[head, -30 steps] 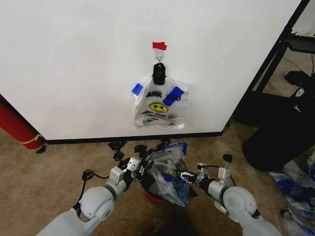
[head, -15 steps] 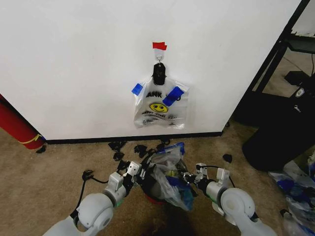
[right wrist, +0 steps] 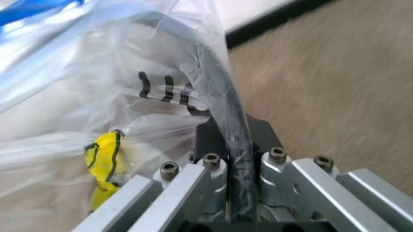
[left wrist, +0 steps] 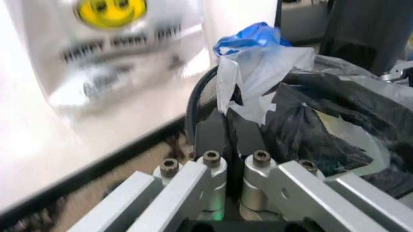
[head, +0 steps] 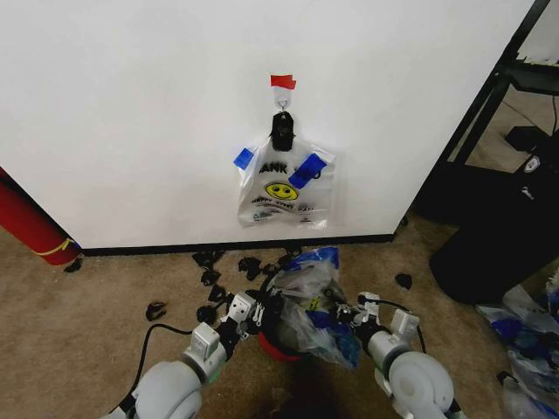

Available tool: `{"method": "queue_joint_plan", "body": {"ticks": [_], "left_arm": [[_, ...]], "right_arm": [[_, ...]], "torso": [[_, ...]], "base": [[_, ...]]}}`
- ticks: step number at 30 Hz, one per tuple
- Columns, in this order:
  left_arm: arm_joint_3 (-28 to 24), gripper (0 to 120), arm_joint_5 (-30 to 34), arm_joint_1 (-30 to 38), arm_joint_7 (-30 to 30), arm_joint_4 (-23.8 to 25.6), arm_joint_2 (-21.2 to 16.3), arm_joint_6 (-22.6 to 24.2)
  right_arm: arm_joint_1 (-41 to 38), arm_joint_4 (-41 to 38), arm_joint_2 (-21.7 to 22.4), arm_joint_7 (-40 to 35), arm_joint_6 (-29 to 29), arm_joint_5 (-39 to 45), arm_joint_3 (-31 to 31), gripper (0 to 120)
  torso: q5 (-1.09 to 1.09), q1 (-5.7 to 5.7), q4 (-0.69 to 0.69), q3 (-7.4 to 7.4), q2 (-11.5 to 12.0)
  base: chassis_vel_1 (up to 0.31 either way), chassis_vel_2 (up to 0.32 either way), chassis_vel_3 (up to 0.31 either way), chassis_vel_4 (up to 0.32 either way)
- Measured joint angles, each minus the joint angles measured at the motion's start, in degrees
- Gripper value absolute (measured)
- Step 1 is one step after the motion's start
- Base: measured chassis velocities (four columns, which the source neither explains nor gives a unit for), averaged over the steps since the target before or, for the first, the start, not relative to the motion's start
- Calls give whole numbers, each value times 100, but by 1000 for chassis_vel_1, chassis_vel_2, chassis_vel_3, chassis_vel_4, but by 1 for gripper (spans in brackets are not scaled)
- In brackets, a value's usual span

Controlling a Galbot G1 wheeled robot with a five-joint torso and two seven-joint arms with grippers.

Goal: Pick up the garbage bag from the wall and place it over the trash bin.

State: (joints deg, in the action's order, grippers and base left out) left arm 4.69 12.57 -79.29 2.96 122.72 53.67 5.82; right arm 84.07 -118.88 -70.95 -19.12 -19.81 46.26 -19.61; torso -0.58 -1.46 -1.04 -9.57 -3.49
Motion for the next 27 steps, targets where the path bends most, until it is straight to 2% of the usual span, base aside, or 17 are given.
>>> {"method": "queue_joint_plan", "body": {"ticks": [6,12,21,27], "left_arm": [[51,0,-424,-200,78,128,93,-197],[203,0,-629,-195,132,27,84,-274],[338,0,-1060,-82,180,-503,89,-546],[349,0,-1120,-101,-2,-592,89,-681]], "right_arm": [[194,-211,27,14,381,-484,-168,0],[270,-462,187,309,384,-537,-445,0],[203,-653,397,591,178,-160,-742,0],[103,-545,356,618,526,84,-756,0]], "torso": [[0,0,0,0,0],[0,0,1,0,0],[0,-1,0,-1,0],[1,-1,1,-1,0]], "base": [[0,0,0,0],[0,0,0,0],[0,0,0,0],[0,0,0,0]]}}
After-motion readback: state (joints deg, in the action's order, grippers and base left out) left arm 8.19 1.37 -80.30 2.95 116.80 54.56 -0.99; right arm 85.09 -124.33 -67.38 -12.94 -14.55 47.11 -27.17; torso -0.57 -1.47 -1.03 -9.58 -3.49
